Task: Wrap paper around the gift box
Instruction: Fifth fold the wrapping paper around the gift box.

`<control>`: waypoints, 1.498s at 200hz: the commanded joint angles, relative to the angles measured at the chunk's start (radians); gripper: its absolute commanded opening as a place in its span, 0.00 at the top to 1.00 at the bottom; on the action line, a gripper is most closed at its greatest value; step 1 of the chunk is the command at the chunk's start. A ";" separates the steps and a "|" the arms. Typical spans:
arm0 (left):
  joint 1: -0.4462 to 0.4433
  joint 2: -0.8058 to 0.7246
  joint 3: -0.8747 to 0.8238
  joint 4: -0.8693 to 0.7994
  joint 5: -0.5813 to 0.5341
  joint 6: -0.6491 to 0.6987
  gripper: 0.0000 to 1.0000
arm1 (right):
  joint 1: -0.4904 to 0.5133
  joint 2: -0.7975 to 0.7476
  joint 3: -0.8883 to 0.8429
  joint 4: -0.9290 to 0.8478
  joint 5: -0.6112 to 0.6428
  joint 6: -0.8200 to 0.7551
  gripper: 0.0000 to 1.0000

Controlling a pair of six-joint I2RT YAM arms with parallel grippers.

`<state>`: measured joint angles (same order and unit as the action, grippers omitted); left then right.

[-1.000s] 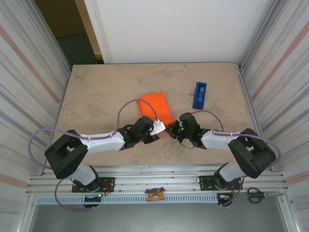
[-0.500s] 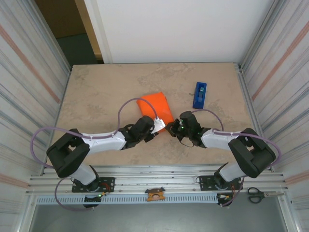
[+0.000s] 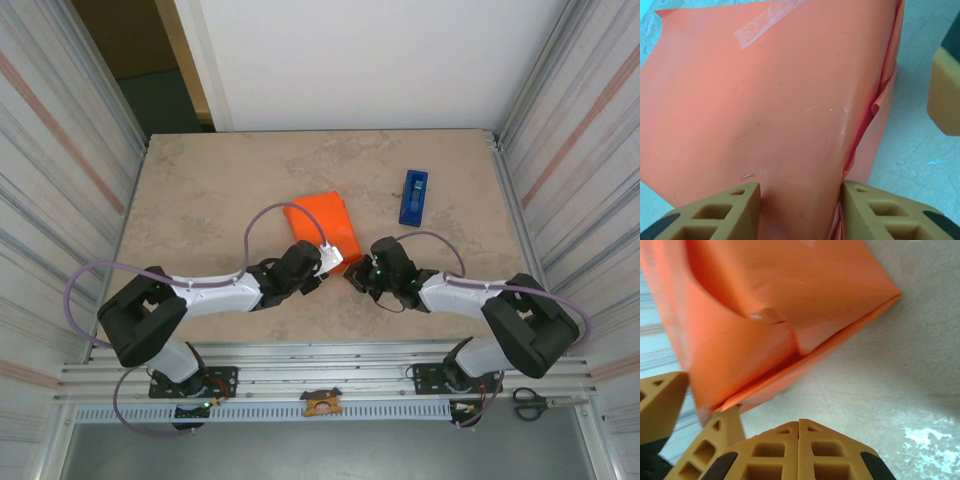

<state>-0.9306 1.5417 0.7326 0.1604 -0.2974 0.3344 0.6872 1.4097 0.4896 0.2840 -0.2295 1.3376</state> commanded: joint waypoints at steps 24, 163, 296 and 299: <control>-0.004 0.058 -0.010 -0.111 0.043 -0.056 0.56 | 0.000 0.096 0.066 0.073 -0.002 -0.008 0.96; 0.007 0.047 0.010 -0.094 0.073 -0.039 0.41 | -0.037 0.110 0.080 0.098 -0.016 0.002 0.98; 0.007 0.090 0.000 -0.112 0.012 -0.113 0.51 | -0.187 -0.140 0.106 -0.292 -0.017 -0.262 0.92; 0.006 0.089 -0.001 -0.111 0.012 -0.112 0.51 | -0.206 -0.150 0.110 -0.304 -0.023 -0.279 0.91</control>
<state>-0.9295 1.5837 0.7639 0.1802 -0.3161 0.2611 0.5663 1.3365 0.5598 0.1623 -0.2543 1.2221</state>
